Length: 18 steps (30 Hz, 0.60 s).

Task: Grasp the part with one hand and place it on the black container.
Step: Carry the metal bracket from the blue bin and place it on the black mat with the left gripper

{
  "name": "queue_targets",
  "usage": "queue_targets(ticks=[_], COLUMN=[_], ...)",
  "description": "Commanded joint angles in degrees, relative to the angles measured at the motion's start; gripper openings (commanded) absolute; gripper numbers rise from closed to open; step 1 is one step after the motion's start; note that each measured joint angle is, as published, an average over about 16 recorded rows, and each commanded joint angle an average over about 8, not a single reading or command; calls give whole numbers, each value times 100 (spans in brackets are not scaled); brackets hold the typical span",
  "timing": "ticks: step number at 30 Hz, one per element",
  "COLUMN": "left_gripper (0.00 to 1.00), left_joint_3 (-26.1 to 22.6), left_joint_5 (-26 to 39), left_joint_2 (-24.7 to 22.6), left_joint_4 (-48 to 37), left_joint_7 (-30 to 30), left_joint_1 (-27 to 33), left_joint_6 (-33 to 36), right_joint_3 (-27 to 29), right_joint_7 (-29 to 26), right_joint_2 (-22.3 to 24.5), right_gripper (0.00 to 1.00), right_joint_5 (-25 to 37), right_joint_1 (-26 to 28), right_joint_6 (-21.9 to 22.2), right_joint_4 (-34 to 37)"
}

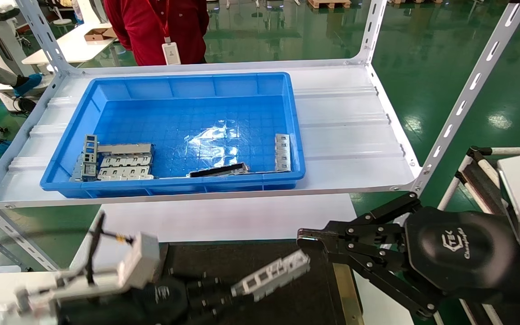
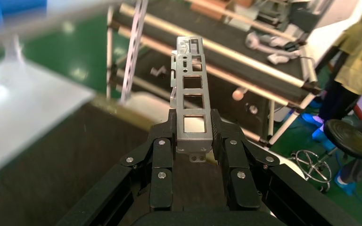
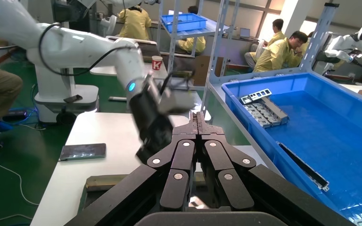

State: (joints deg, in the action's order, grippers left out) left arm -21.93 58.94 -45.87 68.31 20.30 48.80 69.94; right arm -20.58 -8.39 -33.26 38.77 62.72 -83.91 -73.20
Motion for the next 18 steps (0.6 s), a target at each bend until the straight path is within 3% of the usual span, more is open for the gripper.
queue_targets(ticks=[1,9,18], left_gripper=[0,0,0], left_joint_3=[-16,-60,-200], left_joint_5=[70,449,877], left_joint_2=[57,-238,-1059], left_joint_4=[326,864,842], left_joint_7=[188,719,1152], left_joint_1=[-372,-1498,-1980], left_joint_6=[-343,-2033,-3716], right_joint_3=[0,-1,-2], right_joint_7=[0,0,1], right_joint_2=[0,0,1], right_gripper=[0,0,0], right_joint_5=[0,-1,-1], right_joint_1=[0,0,0], right_joint_6=[0,0,1], right_joint_4=[0,0,0])
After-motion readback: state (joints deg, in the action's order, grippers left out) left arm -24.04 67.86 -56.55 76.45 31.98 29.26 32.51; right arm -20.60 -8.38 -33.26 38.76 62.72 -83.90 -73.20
